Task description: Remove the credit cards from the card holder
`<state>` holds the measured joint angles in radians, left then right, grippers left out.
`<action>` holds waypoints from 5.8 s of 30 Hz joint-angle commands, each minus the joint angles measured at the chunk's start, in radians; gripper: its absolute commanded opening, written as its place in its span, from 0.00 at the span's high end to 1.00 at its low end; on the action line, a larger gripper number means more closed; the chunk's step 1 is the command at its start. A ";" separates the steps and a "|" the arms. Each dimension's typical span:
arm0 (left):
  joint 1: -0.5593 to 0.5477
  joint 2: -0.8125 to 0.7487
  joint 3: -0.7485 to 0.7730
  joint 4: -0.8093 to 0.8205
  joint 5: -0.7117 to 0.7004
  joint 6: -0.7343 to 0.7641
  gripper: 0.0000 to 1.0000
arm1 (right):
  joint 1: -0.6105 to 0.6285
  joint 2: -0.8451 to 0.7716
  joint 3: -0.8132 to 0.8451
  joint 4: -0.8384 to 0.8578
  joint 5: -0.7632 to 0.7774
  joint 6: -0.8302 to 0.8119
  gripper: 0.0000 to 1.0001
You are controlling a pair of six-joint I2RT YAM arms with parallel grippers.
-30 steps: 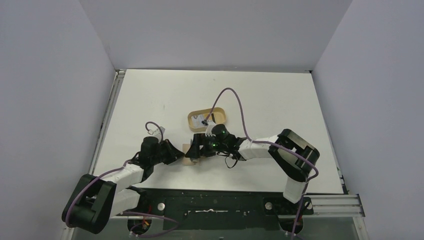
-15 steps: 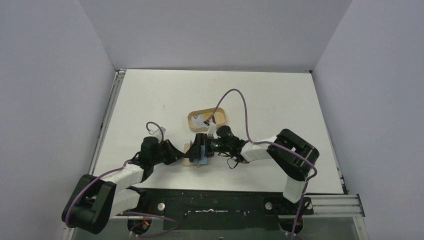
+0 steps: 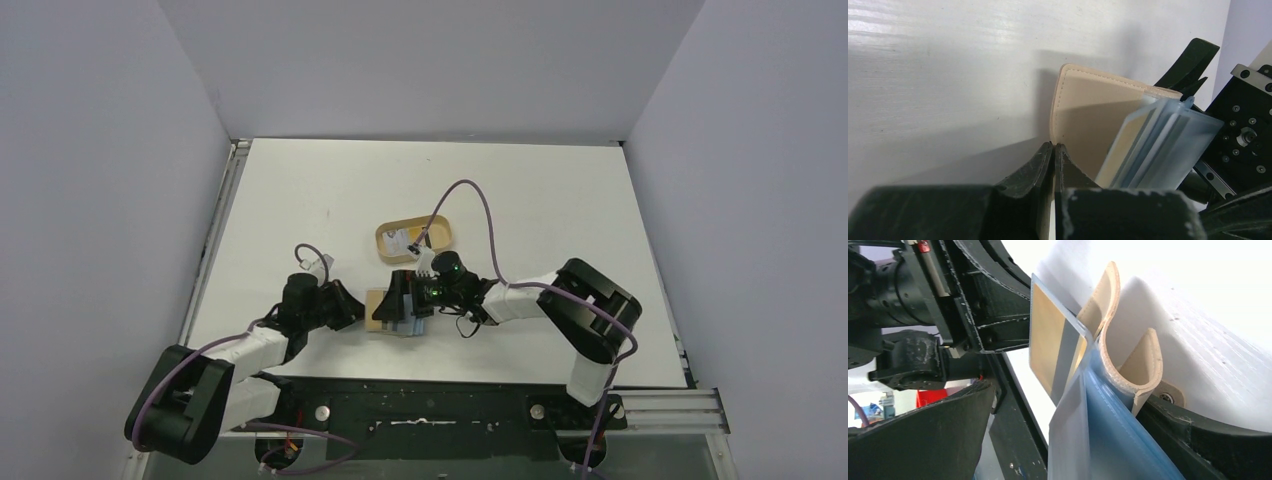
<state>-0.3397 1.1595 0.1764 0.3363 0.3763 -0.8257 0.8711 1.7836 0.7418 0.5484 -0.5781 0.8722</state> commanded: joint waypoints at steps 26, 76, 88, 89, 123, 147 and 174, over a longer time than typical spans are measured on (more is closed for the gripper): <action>-0.010 -0.067 0.029 -0.080 -0.019 0.056 1.00 | -0.075 -0.459 0.142 -0.604 0.348 -0.241 0.00; -0.009 -0.230 0.011 -0.395 -0.171 0.104 1.00 | 0.105 0.089 0.250 -0.518 0.188 0.088 0.00; -0.021 -0.243 0.012 -0.413 -0.201 0.099 1.00 | 0.111 0.102 0.190 -0.435 0.162 0.294 0.00; -0.022 -0.244 0.013 -0.414 -0.201 0.100 1.00 | 0.111 0.095 0.164 -0.392 0.161 0.312 0.00; -0.028 -0.292 0.003 -0.433 -0.202 0.096 1.00 | 0.179 0.117 0.173 -0.028 0.186 0.346 0.03; -0.029 -0.259 0.012 -0.430 -0.203 0.100 1.00 | 0.119 -0.001 0.003 0.188 0.188 0.356 0.17; -0.028 -0.247 0.016 -0.431 -0.200 0.102 1.00 | 0.053 0.049 -0.115 0.167 0.198 0.356 0.89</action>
<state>-0.3611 0.9028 0.1799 -0.0586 0.1860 -0.7307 0.9295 1.8362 0.6388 0.6422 -0.3965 1.2335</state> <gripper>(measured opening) 0.008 0.144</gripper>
